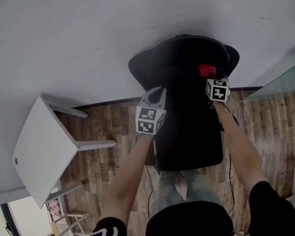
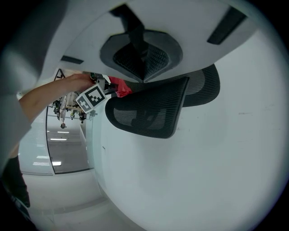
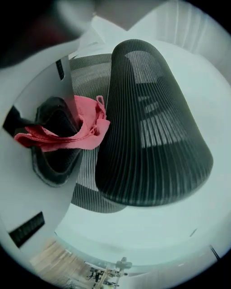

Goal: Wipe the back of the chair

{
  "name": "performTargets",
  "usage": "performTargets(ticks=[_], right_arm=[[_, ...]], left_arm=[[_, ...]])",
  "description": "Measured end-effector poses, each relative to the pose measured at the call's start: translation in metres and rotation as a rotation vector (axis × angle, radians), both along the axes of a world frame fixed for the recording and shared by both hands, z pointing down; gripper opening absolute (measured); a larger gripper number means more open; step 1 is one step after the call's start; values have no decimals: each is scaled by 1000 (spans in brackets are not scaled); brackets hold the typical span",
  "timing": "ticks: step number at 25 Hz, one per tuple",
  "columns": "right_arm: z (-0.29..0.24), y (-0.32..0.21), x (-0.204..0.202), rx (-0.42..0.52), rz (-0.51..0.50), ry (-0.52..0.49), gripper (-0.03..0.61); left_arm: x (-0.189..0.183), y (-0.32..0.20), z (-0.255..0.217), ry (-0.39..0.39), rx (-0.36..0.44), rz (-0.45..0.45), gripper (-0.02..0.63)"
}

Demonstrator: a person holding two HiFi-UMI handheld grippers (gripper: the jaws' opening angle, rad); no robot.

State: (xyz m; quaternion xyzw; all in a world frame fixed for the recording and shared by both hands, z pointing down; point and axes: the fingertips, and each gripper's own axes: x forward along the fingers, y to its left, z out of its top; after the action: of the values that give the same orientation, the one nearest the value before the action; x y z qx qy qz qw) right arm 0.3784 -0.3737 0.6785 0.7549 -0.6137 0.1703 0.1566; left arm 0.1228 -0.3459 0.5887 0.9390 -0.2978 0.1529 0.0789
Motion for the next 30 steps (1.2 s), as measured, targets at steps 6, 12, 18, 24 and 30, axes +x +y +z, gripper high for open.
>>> performTargets(ticks=[6, 12, 18, 24, 30], right_arm=[[2, 21, 48, -13, 53, 11, 69], [3, 40, 85, -12, 134, 1, 69], [4, 57, 97, -13, 178, -18, 69], [12, 63, 55, -14, 131, -47, 69], [23, 52, -30, -26, 11, -84, 71]], left_arm=[[35, 14, 2, -11, 5, 58, 25], [49, 12, 0, -11, 4, 73, 26], [48, 10, 3, -3, -9, 70, 25], [29, 11, 8, 3, -24, 71, 25], [-14, 5, 13, 8, -38, 38, 25]])
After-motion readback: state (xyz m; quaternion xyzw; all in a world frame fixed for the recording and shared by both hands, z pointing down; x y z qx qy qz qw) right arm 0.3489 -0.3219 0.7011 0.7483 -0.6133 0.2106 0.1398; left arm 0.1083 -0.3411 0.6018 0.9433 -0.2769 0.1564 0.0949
